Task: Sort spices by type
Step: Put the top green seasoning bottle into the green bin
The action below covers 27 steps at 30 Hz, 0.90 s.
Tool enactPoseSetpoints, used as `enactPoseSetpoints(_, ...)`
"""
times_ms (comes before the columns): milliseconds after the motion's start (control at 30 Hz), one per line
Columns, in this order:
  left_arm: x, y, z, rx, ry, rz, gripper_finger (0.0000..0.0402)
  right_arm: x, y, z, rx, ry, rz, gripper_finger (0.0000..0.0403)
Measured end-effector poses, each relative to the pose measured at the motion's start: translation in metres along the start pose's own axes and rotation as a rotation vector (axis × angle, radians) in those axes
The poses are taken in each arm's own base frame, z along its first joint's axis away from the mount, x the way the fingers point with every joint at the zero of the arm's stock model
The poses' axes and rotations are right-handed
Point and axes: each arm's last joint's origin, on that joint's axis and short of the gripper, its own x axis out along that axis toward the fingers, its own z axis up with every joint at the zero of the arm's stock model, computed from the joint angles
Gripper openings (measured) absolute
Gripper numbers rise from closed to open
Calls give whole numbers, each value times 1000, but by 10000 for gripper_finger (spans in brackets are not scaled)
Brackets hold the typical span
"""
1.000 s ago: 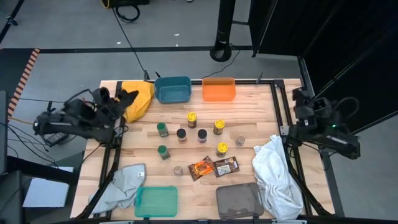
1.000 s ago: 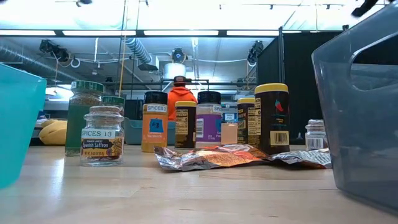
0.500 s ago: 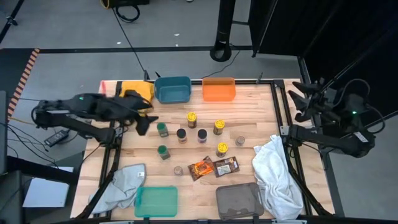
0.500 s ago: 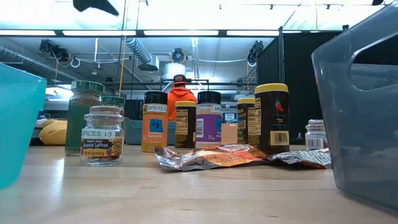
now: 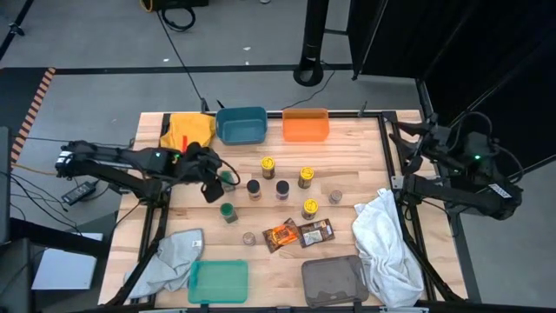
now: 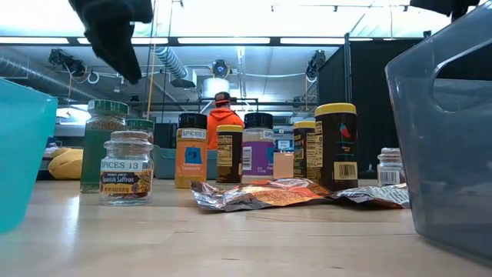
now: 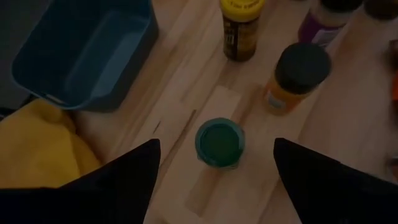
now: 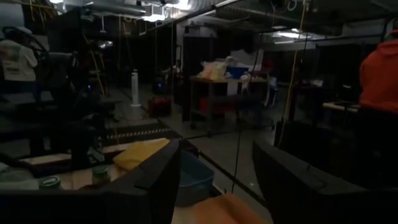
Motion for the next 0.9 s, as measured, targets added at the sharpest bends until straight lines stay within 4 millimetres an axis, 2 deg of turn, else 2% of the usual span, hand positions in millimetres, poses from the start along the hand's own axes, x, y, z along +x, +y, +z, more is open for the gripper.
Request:
enactPoseSetpoints(300,31,-8,-17,50,-36,-8,321,7,2,-15,39,51,2,206)
enactPoseSetpoints(900,70,-13,-49,34,-68,-22,321,7,2,-15,45,49,-7,206)
